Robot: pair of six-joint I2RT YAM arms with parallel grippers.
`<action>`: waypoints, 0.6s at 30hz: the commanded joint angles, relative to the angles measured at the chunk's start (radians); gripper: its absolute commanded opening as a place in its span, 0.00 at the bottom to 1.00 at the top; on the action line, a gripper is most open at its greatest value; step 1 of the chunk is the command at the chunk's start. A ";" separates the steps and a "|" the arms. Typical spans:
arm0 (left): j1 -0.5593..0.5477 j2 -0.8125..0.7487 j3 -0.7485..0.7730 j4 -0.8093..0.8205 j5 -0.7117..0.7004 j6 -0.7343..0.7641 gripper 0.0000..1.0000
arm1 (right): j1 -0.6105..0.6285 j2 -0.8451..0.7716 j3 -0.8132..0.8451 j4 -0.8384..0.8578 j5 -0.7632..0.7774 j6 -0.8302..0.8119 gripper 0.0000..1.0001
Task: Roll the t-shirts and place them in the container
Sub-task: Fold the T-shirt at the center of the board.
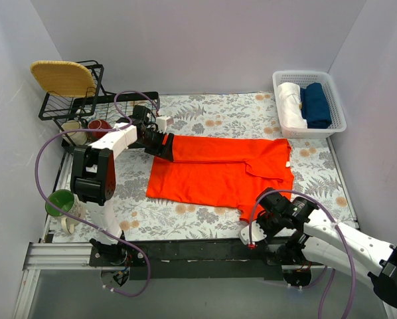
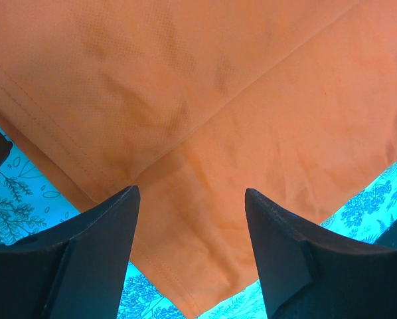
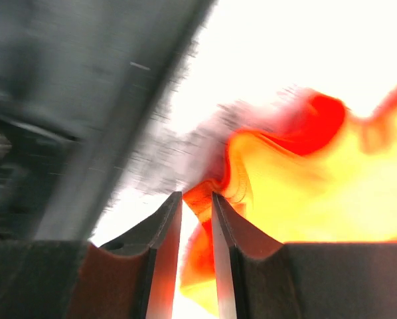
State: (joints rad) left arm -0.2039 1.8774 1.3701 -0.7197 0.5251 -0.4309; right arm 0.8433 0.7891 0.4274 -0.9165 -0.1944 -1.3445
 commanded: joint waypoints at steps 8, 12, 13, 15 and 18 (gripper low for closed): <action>0.008 -0.001 0.021 0.016 0.036 -0.020 0.64 | -0.004 -0.056 -0.024 0.082 0.118 0.002 0.33; 0.008 0.006 0.024 0.016 0.041 -0.020 0.64 | -0.004 -0.024 -0.019 0.070 0.109 0.039 0.30; 0.008 0.011 0.026 0.013 0.036 -0.020 0.64 | -0.004 -0.019 -0.021 0.073 0.110 0.045 0.27; 0.008 0.014 0.032 0.009 0.033 -0.019 0.64 | -0.004 -0.013 -0.018 0.080 0.108 0.070 0.15; 0.008 0.019 0.035 0.006 0.033 -0.019 0.64 | -0.006 -0.017 0.054 0.053 0.061 0.097 0.01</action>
State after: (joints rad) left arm -0.2039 1.8919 1.3724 -0.7143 0.5396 -0.4469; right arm 0.8394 0.7769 0.4095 -0.8459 -0.0860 -1.2980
